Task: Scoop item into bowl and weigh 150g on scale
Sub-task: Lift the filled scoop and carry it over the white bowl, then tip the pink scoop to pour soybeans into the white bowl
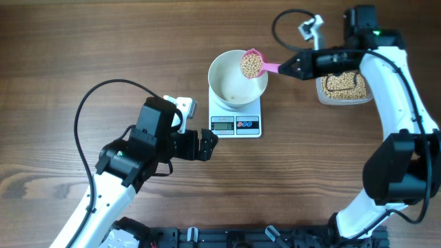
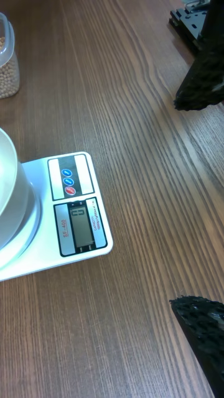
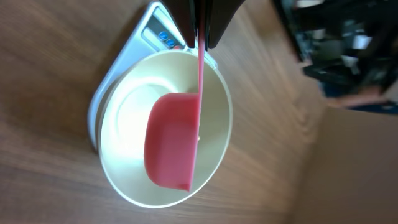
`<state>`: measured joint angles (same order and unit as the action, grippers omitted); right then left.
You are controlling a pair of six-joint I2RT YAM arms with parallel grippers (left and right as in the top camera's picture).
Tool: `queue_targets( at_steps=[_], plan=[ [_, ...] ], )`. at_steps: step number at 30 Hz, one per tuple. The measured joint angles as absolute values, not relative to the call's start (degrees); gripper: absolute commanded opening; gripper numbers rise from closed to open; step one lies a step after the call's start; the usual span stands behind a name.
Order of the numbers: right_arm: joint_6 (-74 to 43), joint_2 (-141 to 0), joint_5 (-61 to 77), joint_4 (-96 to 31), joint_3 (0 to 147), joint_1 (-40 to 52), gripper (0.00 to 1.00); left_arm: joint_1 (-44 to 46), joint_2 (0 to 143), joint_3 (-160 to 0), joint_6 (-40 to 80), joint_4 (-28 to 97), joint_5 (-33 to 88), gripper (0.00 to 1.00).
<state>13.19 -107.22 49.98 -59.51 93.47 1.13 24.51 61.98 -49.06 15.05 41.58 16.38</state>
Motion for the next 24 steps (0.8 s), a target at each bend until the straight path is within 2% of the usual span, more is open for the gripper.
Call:
queue_targets(
  at_steps=[11,24],
  plan=[
    [13.67,-101.47,24.12,-55.55,94.35,12.71,0.04,24.51,61.98,-49.06,15.05,41.58,16.38,1.0],
    [18.48,-100.47,3.42,-53.87,94.56,23.31,0.04,24.51,61.98,-49.06,15.05,41.58,16.38,1.0]
  ],
)
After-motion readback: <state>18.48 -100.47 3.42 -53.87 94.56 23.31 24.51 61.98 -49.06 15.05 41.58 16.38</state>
